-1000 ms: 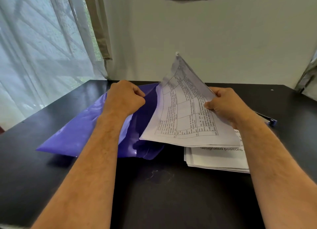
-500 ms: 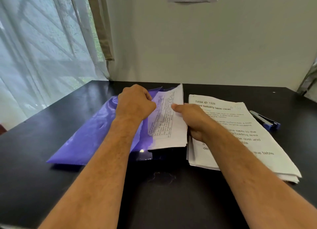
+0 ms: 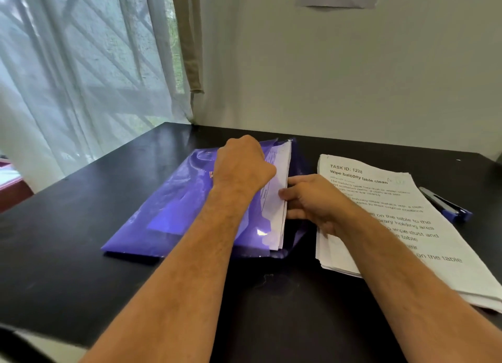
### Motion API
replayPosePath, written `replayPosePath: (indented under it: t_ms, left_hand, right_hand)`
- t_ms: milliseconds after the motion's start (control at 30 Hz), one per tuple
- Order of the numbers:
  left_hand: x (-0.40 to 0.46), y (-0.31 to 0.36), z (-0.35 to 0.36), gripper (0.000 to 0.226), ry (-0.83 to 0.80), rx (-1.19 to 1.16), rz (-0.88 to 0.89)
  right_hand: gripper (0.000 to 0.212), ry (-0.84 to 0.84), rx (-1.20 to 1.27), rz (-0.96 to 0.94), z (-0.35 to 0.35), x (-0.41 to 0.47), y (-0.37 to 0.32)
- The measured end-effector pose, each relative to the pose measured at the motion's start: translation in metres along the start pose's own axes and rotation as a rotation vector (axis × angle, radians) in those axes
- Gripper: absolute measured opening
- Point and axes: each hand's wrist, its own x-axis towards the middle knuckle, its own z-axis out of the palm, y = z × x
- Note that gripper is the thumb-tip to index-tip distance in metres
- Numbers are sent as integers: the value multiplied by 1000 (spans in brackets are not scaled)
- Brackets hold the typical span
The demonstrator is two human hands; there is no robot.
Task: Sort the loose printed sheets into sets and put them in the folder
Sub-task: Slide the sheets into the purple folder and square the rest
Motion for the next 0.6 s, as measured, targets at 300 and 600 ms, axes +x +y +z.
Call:
replayPosePath:
  t_ms: [300,600]
  left_hand:
    - [-4,5,-1,18,7,-23,26]
    - [1,3,5,19,26,-30,22]
  right_hand:
    - [38,56,-143,-124,9,22,11]
    - [24,4,-238,-223,19,26,10]
